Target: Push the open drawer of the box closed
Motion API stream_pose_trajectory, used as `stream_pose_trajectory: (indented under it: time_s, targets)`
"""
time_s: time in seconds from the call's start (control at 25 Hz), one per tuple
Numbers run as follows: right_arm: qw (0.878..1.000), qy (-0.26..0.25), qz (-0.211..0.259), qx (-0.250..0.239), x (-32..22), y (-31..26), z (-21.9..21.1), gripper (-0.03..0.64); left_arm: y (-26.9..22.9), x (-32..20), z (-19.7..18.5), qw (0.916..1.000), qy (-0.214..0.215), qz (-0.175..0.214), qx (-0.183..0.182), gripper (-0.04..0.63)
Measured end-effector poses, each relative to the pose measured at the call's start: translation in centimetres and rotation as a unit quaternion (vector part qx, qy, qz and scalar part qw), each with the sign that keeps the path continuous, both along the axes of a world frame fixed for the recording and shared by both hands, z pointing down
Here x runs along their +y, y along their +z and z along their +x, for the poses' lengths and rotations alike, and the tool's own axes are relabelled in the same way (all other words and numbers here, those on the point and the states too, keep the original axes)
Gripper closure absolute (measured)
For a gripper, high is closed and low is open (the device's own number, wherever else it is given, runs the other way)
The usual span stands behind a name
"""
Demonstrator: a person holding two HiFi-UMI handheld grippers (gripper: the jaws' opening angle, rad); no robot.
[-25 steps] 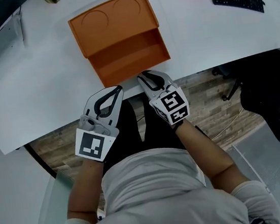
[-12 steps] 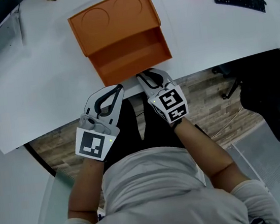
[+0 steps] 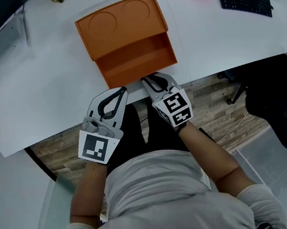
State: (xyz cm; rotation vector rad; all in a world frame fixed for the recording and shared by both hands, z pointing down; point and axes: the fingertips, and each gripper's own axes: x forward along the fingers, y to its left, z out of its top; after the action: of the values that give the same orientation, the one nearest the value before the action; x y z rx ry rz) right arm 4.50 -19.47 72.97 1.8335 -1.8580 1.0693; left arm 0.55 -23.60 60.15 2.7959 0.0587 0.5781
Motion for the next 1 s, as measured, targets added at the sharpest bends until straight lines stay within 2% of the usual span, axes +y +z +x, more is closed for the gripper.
stream_pose_trajectory:
  time_s: [1.0]
  targets:
    - [1.0,-0.004,-0.008,-0.004,-4.5,-0.5,2.2,0.546,-1.2,-4.0,1.5,0.9999,-0.012,0.001,0.003,0.597]
